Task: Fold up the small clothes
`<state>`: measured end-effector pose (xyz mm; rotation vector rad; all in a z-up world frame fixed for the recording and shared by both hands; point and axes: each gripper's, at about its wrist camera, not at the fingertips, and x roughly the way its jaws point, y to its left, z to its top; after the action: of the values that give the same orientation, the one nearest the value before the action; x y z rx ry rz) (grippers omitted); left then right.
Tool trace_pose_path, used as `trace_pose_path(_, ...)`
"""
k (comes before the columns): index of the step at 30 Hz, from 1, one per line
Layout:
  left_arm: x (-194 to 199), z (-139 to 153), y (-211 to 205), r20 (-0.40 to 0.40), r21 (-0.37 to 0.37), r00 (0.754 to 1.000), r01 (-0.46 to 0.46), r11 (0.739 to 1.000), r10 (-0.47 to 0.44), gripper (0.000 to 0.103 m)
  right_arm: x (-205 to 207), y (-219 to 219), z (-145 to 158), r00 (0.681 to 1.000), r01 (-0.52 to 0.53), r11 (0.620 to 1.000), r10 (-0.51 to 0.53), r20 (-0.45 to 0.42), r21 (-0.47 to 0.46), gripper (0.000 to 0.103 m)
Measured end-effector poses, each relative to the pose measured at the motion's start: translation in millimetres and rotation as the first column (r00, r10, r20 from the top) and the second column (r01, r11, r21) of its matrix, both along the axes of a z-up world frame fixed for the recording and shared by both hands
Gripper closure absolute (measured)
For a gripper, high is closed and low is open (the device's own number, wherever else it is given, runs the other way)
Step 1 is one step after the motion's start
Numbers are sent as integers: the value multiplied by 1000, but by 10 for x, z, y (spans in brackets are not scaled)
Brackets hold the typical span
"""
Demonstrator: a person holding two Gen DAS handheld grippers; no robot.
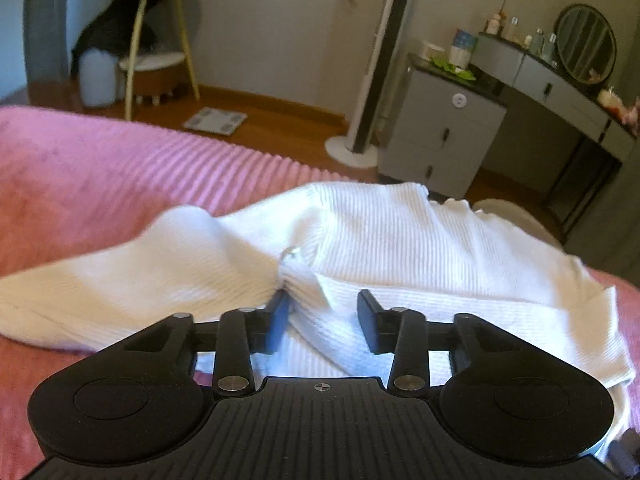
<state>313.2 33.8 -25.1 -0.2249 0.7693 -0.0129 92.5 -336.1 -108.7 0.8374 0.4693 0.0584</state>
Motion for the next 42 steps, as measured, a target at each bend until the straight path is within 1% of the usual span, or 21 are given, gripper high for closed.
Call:
trace_pose_path(1, 14, -1, 6, -4, 0, 1000, -6, 1000, 6, 60, 3, 0, 0, 1000, 0, 1000, 0, 2, 0, 58)
trace_pose_path(2, -12, 13, -12, -6, 3, 1000, -10, 1000, 10, 65, 3, -2, -2, 1000, 1, 1000, -1, 3, 0, 58)
trace_pose_path(3, 7, 3, 7, -12, 5, 1000, -11, 1000, 11, 67, 2, -5, -3, 1000, 3, 1000, -3, 4, 1, 59)
trace_pose_path(7, 10, -25, 97, -33, -41, 999, 15, 999, -17, 87, 7, -19, -18, 1000, 8, 1000, -8, 3, -1, 59)
trace_pose_path(9, 5, -6, 116, -35, -50, 999, 31, 998, -32, 90, 11, -17, -21, 1000, 7, 1000, -7, 2, -4, 59)
trace_pose_path(11, -11, 70, 119, -17, -48, 998, 52, 997, -53, 91, 11, -6, -14, 1000, 6, 1000, -6, 0, -14, 59)
trace_pose_path(13, -21, 170, 117, -11, -44, 999, 45, 998, -45, 90, 10, -3, -7, 1000, 6, 1000, -6, -1, -17, 59)
trace_pose_path(15, -13, 277, 101, -29, 12, 999, -23, 1000, 24, 83, 11, -6, -5, 1000, 6, 1000, -6, -1, -17, 59)
trace_pose_path(16, -12, 314, 104, -25, 36, 999, -45, 998, 45, 65, 12, -7, -5, 1000, 5, 1000, -5, -1, -18, 59)
trace_pose_path(17, -13, 340, 119, -19, 46, 998, -55, 997, 56, 49, 12, -7, -1, 1000, 5, 1000, -5, -2, -20, 59)
trace_pose_path(18, -28, 356, 138, -6, 47, 998, -54, 997, 55, 46, 10, -5, -1, 1000, 5, 1000, -5, -2, -20, 59)
trace_pose_path(19, -40, 355, 148, -4, 50, 999, -42, 998, 42, 46, 9, -5, 1, 1000, 4, 1000, -4, -2, -21, 59)
trace_pose_path(21, -53, 306, 155, -38, 64, 999, -19, 998, 21, 47, 11, 5, 6, 1000, 4, 1000, -4, -3, -19, 59)
trace_pose_path(22, -70, 275, 173, -50, 58, 999, -13, 998, 16, 47, 11, 3, 6, 1000, 4, 1000, -4, -3, -18, 58)
trace_pose_path(25, -100, 182, 264, -75, -6, 997, -2, 1000, 1, 50, 10, 1, 6, 1000, 3, 1000, -3, -2, -16, 58)
trace_pose_path(27, -101, 154, 323, -70, -40, 998, 4, 999, -7, 52, 10, 3, 11, 1000, 1, 1000, -1, -2, -16, 57)
trace_pose_path(30, -80, 166, 345, -36, -38, 998, 49, 998, -51, 53, 4, 5, 13, 1000, -1, 1000, 1, 0, -15, 57)
trace_pose_path(33, -68, 170, 337, -54, -65, 995, 84, 994, -87, 54, 7, 3, 11, 1000, -2, 1000, 2, 2, -12, 57)
trace_pose_path(36, -89, 96, 319, -73, -95, 994, 80, 992, -87, 54, 13, 26, 16, 1000, -6, 1000, 7, 6, -20, 57)
trace_pose_path(39, -63, -65, 307, -126, -143, 988, 65, 988, -83, 58, 15, 47, 23, 1000, -14, 999, 14, 6, -31, 57)
trace_pose_path(42, -22, -184, 344, -145, -218, 988, 23, 976, -55, 59, 12, 41, 25, 1000, -15, 999, 15, 6, -29, 57)
